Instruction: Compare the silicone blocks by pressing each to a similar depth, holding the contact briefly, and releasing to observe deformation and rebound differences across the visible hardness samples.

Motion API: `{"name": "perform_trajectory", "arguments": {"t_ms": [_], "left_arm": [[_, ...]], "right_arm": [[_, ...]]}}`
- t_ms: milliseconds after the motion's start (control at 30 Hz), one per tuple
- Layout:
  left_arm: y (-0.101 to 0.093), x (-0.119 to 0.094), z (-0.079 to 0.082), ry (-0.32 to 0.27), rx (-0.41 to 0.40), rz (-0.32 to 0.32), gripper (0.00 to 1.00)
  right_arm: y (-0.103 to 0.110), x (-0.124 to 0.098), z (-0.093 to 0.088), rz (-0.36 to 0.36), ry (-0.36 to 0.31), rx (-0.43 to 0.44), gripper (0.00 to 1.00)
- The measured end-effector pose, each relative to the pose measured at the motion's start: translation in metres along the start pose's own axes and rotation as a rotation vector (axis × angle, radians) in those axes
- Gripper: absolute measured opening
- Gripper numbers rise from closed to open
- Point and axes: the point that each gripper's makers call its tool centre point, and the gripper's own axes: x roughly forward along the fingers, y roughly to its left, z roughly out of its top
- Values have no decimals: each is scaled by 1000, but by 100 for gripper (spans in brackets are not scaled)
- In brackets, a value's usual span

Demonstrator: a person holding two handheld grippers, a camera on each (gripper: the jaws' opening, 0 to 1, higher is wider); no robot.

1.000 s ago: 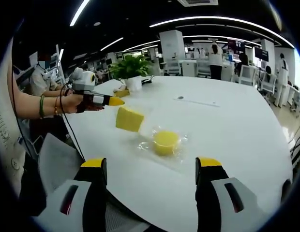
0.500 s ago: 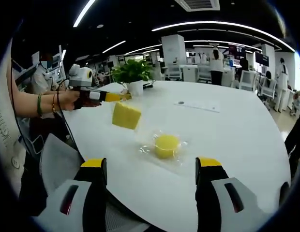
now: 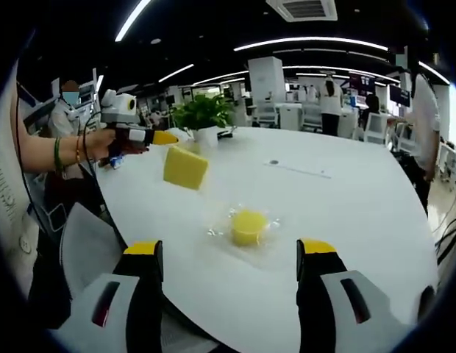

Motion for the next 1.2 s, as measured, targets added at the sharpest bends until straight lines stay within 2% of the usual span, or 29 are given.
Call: {"name": "perform_trajectory", "arguments": {"t_ms": [267, 533, 1000, 1200], "left_arm": [[-9, 0, 18, -3, 40, -33, 0], [-16, -1, 28, 20, 78, -79, 0], [-26, 0, 40, 39, 103, -138, 0], [-32, -1, 42, 49, 103, -164, 0]], "right_arm": [[-9, 2, 8, 7, 0, -23, 70], [-12, 5, 19, 25, -5, -46, 70], [-28, 22, 59, 98, 3, -161, 70], [-25, 31, 77, 137, 4, -215, 70]]}}
